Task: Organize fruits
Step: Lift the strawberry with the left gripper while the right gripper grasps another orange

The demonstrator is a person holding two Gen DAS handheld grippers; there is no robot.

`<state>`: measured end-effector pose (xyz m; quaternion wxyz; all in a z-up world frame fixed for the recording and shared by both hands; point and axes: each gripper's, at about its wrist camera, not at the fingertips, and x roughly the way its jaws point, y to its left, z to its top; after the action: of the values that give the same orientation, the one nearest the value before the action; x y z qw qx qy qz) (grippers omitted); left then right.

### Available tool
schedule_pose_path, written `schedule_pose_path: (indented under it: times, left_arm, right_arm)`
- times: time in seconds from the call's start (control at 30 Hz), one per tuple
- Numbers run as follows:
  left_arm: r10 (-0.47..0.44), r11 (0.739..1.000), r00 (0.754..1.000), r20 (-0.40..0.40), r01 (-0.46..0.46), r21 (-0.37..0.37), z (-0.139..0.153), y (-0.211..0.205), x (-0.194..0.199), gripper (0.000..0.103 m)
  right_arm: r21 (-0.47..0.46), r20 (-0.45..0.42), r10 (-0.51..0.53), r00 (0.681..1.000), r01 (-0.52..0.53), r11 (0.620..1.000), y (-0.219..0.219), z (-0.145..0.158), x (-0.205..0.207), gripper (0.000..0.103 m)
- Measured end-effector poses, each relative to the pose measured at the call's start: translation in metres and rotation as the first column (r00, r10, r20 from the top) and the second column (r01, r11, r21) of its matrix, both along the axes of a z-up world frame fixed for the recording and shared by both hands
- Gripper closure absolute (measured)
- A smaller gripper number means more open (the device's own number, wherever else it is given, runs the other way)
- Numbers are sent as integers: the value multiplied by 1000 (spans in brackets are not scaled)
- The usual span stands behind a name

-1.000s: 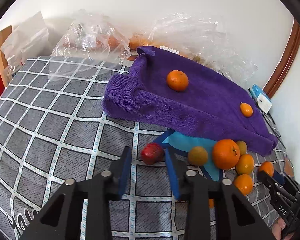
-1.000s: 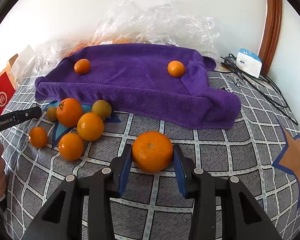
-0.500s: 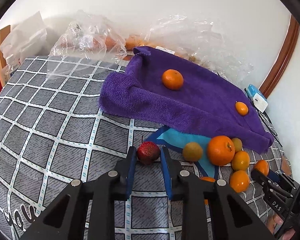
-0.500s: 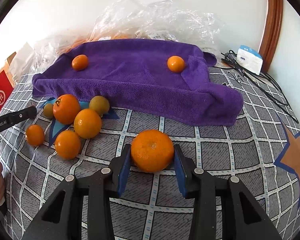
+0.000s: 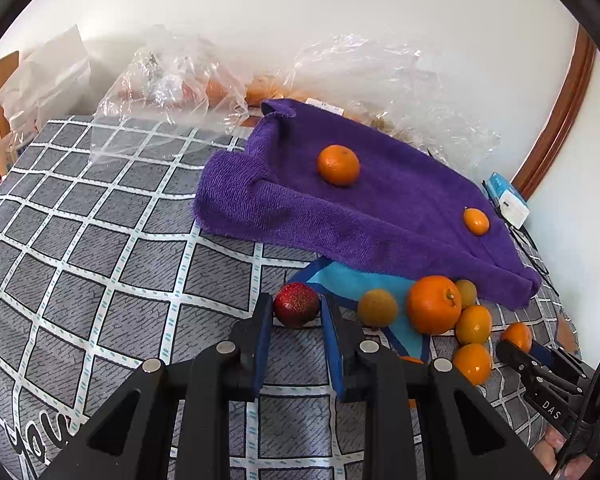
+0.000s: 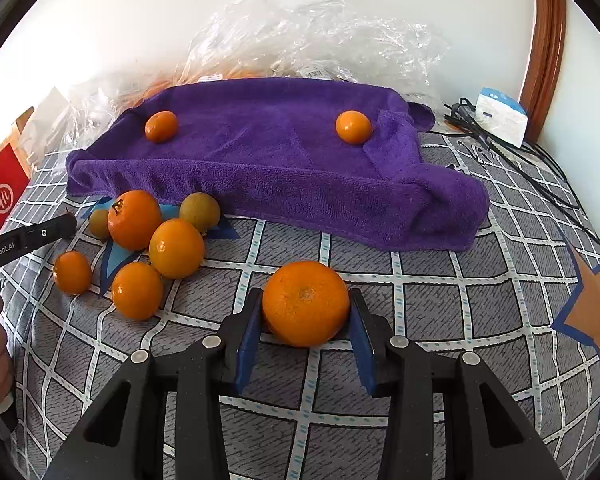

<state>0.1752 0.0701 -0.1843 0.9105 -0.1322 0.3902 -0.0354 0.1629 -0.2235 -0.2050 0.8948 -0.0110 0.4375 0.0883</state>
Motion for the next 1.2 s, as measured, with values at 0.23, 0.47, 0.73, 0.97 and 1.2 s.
schedule_pose_path:
  times: [0.23, 0.47, 0.73, 0.97, 1.2]
  left_arm:
    - [-17, 1000, 998, 64, 17, 9, 9, -6, -8, 79]
    - [-6, 1000, 994, 110, 6, 1, 14, -5, -12, 80]
    - [29, 1000, 993, 112, -28, -8, 15, 0, -12, 79]
    - [47, 999, 988, 150, -48, 3, 21, 2, -18, 80]
    - [38, 999, 984, 174, -42, 19, 26, -2, -23, 80]
  right_arm:
    - [26, 30, -6, 1000, 5, 1000, -3, 5, -4, 63]
    - [25, 58, -5, 998, 4, 1000, -2, 9, -8, 63]
    - [76, 66, -20, 998, 15, 997, -10, 11, -9, 63]
    - [62, 57, 11, 998, -14, 998, -5, 10, -9, 63]
    - [58, 50, -7, 999, 4, 998, -8, 12, -8, 63]
